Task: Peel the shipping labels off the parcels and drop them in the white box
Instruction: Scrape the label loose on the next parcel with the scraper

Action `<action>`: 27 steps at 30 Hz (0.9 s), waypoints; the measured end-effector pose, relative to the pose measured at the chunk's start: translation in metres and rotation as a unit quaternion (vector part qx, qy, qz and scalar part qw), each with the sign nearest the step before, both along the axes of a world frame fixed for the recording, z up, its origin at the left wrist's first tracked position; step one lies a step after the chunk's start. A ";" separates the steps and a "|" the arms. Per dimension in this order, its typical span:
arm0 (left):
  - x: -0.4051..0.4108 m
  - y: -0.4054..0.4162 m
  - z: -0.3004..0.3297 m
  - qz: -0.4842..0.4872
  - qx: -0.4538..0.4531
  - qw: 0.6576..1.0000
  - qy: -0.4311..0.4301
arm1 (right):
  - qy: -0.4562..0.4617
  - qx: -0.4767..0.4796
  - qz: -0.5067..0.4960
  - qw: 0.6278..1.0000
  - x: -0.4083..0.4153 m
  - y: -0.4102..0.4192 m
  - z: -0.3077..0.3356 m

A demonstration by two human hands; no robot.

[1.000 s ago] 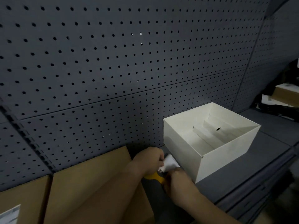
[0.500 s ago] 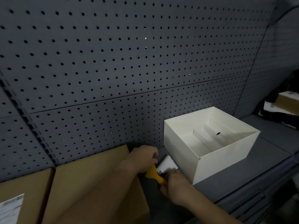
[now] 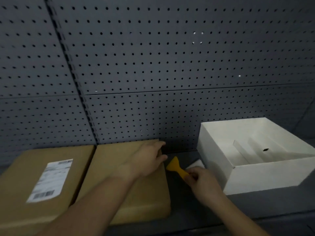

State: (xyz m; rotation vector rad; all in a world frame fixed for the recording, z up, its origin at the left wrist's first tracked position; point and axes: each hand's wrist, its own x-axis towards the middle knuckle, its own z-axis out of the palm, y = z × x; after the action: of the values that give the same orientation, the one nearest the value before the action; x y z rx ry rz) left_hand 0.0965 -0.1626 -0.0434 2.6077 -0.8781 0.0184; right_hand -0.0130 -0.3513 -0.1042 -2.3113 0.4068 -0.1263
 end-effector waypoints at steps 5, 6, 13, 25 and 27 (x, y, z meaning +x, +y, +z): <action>-0.014 0.041 -0.004 0.038 0.013 0.999 0.026 | -0.025 0.008 0.004 1.000 0.006 0.006 0.001; -0.017 0.048 -0.005 0.040 0.014 0.999 0.027 | -0.024 0.012 0.000 1.000 0.006 0.008 0.001; -0.024 0.090 -0.006 0.018 0.042 0.998 0.033 | -0.083 0.028 -0.035 0.996 0.002 0.028 0.023; -0.019 0.232 0.012 0.009 0.028 0.999 0.027 | -0.099 0.031 0.002 0.995 0.003 0.168 0.074; -0.019 0.258 0.011 0.016 0.011 0.999 0.026 | -0.081 0.049 0.027 0.995 0.003 0.195 0.075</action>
State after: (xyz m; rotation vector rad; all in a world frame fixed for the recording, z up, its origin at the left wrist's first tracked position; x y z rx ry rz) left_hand 0.0779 0.0952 -0.0327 2.6293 -0.8237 -0.0499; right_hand -0.0096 -0.1558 -0.0295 -2.1947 0.2627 -0.2612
